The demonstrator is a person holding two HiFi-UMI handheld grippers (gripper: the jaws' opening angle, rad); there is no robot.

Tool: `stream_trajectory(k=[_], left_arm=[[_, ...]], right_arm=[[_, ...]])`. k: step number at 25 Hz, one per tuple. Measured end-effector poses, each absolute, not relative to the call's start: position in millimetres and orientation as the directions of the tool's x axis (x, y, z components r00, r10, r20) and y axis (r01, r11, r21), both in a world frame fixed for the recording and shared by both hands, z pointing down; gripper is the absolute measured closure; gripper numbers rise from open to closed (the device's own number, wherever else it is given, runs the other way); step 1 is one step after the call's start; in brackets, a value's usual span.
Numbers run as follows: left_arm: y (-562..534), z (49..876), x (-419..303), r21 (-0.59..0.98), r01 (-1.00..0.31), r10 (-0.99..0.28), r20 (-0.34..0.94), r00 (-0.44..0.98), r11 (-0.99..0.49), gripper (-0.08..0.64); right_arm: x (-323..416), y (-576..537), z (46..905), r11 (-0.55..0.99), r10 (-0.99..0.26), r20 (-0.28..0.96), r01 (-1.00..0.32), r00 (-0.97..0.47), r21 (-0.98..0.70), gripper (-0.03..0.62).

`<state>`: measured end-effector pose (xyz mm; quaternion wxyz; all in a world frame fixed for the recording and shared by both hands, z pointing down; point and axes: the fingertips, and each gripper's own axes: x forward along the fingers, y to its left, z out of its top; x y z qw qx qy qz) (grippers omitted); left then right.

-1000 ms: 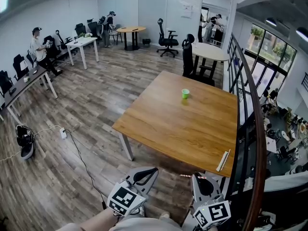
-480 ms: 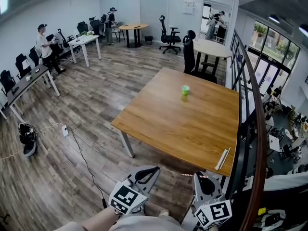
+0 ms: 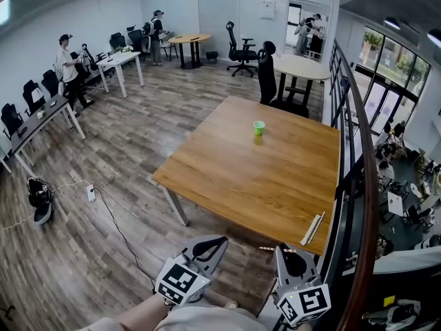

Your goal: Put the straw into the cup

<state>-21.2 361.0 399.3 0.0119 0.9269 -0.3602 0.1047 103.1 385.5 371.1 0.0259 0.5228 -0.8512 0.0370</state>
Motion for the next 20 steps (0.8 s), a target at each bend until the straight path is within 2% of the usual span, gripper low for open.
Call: stream_trajectory(k=[20], left_arm=[[311.7, 413.5, 14.8, -0.072, -0.681, -0.679, 0.205, 0.705, -0.729, 0.545]], right_arm=[[144.8, 344.1, 383.0, 0.443, -0.894, 0.057, -0.896, -0.444, -0.033, 0.558]])
